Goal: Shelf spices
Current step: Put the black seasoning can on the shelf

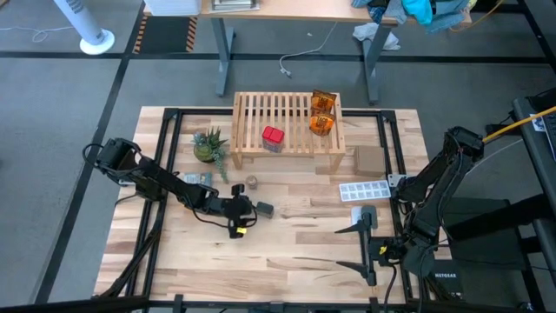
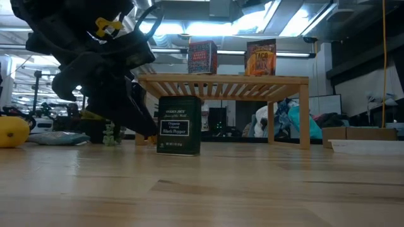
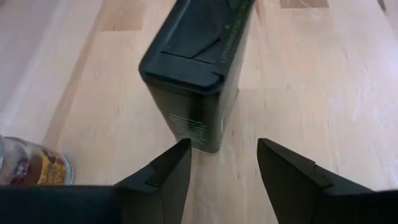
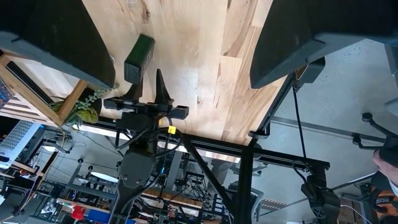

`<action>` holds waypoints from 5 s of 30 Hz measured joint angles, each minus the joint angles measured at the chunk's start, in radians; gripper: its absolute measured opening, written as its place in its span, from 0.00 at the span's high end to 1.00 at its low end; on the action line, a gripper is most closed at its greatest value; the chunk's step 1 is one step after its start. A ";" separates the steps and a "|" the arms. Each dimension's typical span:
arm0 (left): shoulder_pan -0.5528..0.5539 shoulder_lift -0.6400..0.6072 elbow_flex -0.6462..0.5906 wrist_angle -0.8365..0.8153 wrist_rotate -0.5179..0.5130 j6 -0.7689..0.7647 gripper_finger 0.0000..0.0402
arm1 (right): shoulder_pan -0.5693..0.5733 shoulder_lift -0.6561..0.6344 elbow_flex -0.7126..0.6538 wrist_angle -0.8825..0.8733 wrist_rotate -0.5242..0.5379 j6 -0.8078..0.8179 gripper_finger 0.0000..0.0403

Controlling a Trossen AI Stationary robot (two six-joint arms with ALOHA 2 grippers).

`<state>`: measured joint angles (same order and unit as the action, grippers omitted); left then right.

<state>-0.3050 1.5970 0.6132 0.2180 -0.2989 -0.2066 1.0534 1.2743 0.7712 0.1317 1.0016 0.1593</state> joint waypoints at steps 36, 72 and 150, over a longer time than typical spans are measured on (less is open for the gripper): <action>0.048 0.101 0.000 0.250 0.000 0.128 0.40 | 0.000 0.000 0.000 -0.002 -0.018 0.000 0.06; 0.084 -0.400 0.023 0.110 0.000 0.345 0.74 | 0.000 0.000 0.000 -0.005 -0.019 0.000 0.06; 1.044 -0.308 0.271 -0.309 0.591 0.467 0.54 | 0.000 0.004 0.000 -0.028 -0.018 -0.030 0.06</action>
<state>0.7390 1.2888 0.8841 -0.0910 0.2919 0.2607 1.0531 1.2781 0.7708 0.1036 0.9836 0.1295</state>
